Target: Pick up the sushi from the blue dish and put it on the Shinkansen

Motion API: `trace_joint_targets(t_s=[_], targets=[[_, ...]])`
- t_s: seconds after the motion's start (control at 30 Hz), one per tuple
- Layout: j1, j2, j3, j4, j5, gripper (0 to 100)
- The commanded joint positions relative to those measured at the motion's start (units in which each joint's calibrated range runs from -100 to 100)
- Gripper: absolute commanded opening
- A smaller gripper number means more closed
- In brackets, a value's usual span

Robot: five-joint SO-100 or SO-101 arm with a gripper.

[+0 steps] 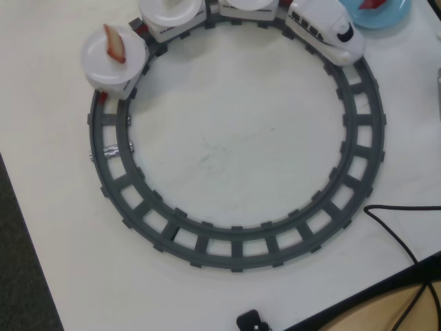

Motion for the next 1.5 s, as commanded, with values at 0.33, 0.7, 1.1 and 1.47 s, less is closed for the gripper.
trace_joint_targets(t_s=[0.33, 0.7, 1.1, 1.47], targets=[[-1.60, 0.24, -0.62, 0.03, 0.24, 28], [4.04, 25.62, -22.53, -1.43, 0.24, 28], [9.14, 70.46, -60.23, -6.39, 0.19, 8], [0.52, 90.34, -78.27, -4.08, 1.29, 35]])
